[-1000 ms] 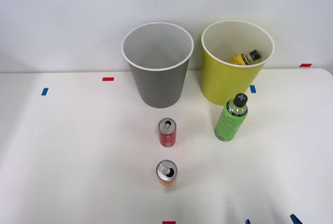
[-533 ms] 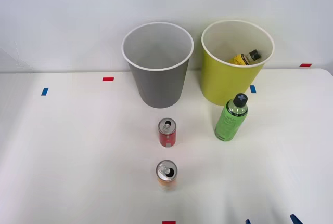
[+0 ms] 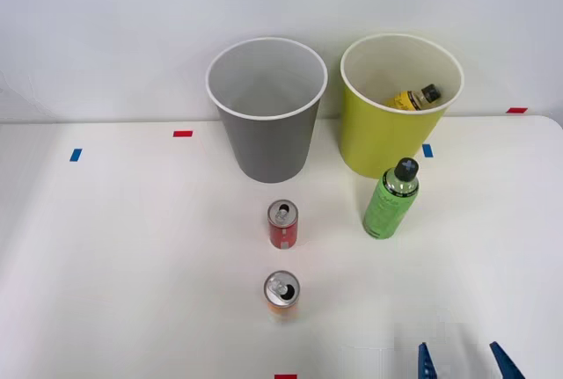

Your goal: Put cans in the gray bin, plastic bottles in the light green bin

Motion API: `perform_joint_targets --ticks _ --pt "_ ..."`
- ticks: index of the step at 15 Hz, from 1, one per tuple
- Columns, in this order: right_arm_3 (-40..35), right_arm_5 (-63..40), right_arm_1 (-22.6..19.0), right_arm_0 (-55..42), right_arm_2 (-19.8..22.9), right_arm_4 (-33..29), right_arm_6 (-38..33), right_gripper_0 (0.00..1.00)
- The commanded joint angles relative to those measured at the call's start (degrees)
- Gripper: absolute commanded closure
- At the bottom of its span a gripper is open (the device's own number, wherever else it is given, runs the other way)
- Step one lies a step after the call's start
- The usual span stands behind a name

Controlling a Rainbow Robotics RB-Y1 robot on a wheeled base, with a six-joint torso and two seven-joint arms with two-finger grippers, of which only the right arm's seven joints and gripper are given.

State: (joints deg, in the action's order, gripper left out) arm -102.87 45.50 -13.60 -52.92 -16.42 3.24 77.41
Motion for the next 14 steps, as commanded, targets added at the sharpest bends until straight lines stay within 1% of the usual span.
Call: perform_joint_targets --ticks 1,4,7,9,14 --pt "0.0 0.0 1.1 3.9 0.3 0.4 0.9 0.00" --pt "0.1 -2.3 1.3 7.1 -0.2 0.6 2.4 0.00" --pt "0.0 -5.3 2.8 10.6 -0.3 1.2 3.5 0.00" --pt "0.0 -8.0 4.1 13.7 -0.3 1.6 4.2 0.00" --pt "0.1 -16.4 5.7 21.0 0.4 2.4 5.8 0.00"
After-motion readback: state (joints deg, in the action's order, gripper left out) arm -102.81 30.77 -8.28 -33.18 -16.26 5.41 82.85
